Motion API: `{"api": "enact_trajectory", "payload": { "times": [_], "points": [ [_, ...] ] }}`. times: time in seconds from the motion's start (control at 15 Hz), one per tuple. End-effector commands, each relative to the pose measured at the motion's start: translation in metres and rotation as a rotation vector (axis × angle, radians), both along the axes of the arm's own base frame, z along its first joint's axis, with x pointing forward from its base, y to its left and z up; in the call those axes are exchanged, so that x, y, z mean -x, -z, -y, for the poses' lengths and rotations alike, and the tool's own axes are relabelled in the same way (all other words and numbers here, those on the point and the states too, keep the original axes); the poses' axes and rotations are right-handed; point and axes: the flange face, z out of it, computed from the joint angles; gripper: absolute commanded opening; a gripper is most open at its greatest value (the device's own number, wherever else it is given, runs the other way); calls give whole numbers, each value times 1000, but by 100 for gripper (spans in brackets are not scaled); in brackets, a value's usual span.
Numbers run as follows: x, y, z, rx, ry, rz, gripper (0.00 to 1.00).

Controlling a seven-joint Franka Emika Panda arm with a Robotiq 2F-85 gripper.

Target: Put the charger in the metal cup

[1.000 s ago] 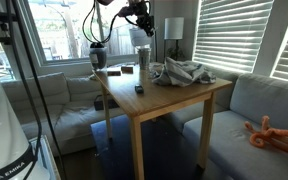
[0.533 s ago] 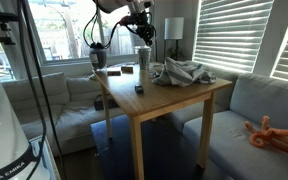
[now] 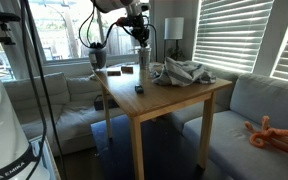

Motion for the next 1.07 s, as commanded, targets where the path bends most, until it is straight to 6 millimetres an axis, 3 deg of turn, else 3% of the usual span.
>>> {"api": "enact_trajectory", "payload": {
  "times": [0.0, 0.67, 0.8, 0.93, 1.0],
  "points": [
    [0, 2, -6, -25, -34, 25, 7],
    [-4, 26, 0, -9, -39, 28, 7],
    [-4, 23, 2, -7, -39, 33, 55],
    [-3, 15, 3, -8, -45, 46, 59],
    [-2, 8, 2, -10, -52, 57, 66]
  ]
}}
